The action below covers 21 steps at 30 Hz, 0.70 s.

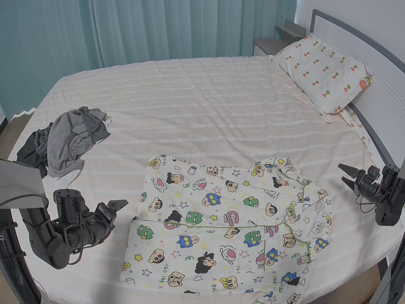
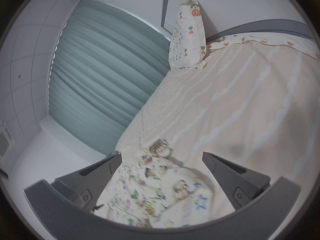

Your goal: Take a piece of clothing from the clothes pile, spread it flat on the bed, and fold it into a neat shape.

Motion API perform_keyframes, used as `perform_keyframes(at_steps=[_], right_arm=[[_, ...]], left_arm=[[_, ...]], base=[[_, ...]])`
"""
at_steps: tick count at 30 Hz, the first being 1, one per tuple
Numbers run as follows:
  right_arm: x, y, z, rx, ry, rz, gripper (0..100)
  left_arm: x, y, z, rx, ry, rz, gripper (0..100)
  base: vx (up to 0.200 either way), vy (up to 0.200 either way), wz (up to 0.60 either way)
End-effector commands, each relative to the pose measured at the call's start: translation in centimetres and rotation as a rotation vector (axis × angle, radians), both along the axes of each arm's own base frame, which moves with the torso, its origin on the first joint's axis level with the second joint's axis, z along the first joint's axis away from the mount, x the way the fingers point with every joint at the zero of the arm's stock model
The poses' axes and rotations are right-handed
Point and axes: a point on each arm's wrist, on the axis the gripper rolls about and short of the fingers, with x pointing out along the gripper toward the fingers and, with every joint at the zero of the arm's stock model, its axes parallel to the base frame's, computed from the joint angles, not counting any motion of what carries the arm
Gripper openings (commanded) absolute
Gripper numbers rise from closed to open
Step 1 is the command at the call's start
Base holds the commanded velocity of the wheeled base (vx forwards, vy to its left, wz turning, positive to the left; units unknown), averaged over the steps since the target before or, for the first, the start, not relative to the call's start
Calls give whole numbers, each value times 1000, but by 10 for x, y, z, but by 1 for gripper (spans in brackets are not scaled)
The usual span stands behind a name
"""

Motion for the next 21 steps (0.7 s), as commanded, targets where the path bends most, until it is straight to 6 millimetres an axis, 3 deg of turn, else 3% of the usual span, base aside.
perform_keyframes(at_steps=[1,2,5,6,7,9,11,17,21], right_arm=[[13,64,40,31,-80,87,100],[13,64,40,31,-80,87,100],[30,105,38,52,10,112,100],[31,107,37,52,19,111,100],[42,128,37,59,71,79,100],[47,139,37,78,103,44,100],[57,165,33,169,173,20,100],[60,189,23,177,230,60,100],[61,195,18,156,231,73,100]], left_arm=[[-11,23,14,-134,-7,-42,100],[-11,23,14,-134,-7,-42,100],[-16,28,11,-187,19,-100,100],[-16,28,10,-189,23,-103,100],[-19,29,8,-210,39,-128,100],[-20,31,7,-220,43,-137,100],[-23,31,5,-231,60,-151,100],[-24,30,3,-233,75,-152,100],[-26,29,2,-231,79,-157,100]], base=[[0,0,0],[0,0,0],[0,0,0],[0,0,0],[0,0,0],[0,0,0],[0,0,0],[0,0,0],[0,0,0]])
